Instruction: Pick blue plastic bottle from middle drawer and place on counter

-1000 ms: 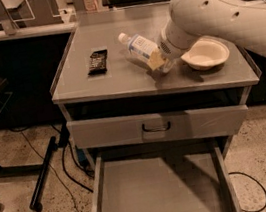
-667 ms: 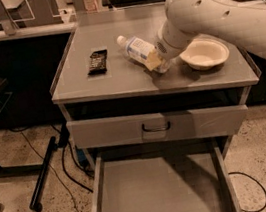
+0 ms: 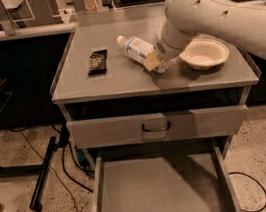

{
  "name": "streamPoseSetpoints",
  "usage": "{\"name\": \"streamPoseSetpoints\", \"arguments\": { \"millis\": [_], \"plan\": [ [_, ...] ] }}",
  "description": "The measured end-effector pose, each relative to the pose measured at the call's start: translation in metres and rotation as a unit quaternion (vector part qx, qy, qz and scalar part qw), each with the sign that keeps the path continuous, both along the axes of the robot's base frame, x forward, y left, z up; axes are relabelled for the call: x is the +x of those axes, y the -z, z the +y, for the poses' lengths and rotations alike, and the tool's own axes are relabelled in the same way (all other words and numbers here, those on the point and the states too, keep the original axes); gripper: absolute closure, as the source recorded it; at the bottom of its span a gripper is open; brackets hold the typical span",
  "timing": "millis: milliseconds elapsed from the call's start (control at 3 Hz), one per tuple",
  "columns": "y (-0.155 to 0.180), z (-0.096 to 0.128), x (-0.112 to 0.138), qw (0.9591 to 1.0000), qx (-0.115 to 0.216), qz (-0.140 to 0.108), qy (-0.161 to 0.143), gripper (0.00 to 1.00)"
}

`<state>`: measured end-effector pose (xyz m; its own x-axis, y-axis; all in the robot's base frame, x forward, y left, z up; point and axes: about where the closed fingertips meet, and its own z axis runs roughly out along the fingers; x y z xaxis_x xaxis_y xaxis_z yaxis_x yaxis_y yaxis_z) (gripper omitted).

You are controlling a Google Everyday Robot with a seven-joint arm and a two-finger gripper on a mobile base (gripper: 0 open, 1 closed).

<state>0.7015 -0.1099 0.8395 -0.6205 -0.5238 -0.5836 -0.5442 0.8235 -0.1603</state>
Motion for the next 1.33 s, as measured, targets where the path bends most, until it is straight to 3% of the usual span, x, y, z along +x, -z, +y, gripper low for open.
{"name": "streamPoseSetpoints", "arguments": {
  "millis": [1000,1333],
  "plan": [
    [0.0000,0.0000,0.0000,1.0000,0.000,0.000,0.000,0.03],
    [0.0001,0.0001,0.0000,1.0000,0.000,0.000,0.000,0.00]
  ]
}}
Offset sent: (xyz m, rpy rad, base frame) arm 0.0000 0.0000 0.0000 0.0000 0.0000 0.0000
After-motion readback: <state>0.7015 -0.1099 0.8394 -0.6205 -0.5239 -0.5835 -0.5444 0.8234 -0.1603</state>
